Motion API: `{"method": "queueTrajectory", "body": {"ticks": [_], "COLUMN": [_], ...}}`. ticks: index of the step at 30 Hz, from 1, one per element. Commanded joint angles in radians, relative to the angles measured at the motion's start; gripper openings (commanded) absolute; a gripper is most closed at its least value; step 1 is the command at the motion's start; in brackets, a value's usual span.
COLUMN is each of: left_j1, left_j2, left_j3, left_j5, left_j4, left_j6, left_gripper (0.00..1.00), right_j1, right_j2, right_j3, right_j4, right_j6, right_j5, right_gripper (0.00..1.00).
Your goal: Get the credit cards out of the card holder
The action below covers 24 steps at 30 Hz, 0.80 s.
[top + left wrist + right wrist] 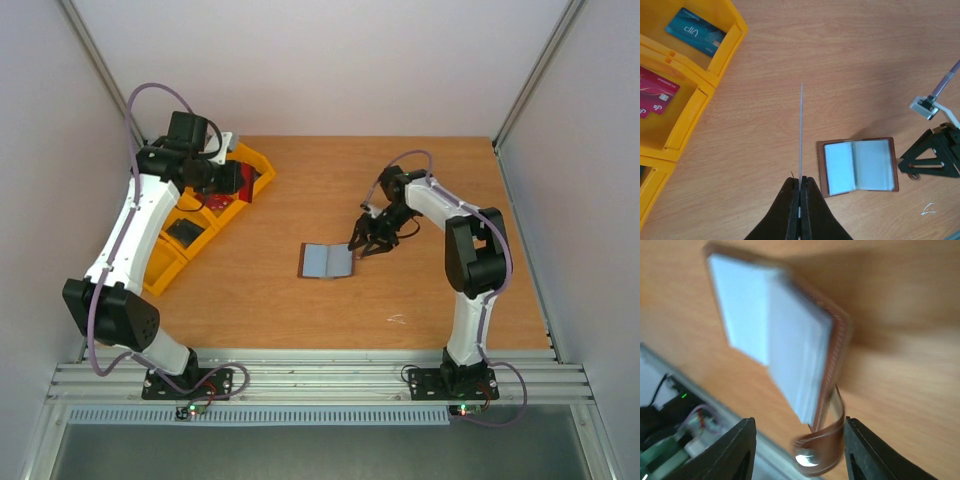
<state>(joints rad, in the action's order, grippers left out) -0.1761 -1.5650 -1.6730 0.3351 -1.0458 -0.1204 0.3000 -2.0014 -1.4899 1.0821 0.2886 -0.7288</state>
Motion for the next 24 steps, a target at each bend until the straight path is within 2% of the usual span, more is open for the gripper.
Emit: {"method": "queueTrajectory", "body": {"ticks": [1,3,6,10,13,21,24], "left_j1": [0.002,0.002,0.0,-0.032,-0.072,-0.161,-0.172], "left_j2": [0.04,0.04,0.039,0.048,0.044,0.041,0.035], "left_j3": [0.001,0.001,0.003,-0.02,-0.075,-0.128,-0.143], "left_j5": [0.027,0.088,0.295,0.544,0.614,0.768,0.764], "left_j4": [0.038,0.036,0.02,-0.057,-0.164,-0.408,-0.405], "left_j6": [-0.002,0.017,0.081,0.184,0.33,0.647,0.662], "left_gripper": [0.0,0.0,0.0,0.0,0.0,0.0,0.0], "right_j1": [-0.062,-0.061,-0.031,0.096,0.184,0.226,0.232], "right_j2": [0.094,0.143,0.232,0.327,0.336,0.287,0.278], "right_j3": [-0.064,-0.113,-0.176,-0.278,-0.368,-0.521,-0.53], "right_j4": [0.043,0.055,0.035,0.041,0.068,0.105,0.143], "right_j6": [-0.061,-0.034,0.054,0.274,0.345,0.358,0.386], "right_j5": [0.299,0.342,0.299,0.081,-0.099,-0.248,-0.339], "right_gripper": [0.52,0.52,0.52,0.57,0.59,0.63,0.58]}}
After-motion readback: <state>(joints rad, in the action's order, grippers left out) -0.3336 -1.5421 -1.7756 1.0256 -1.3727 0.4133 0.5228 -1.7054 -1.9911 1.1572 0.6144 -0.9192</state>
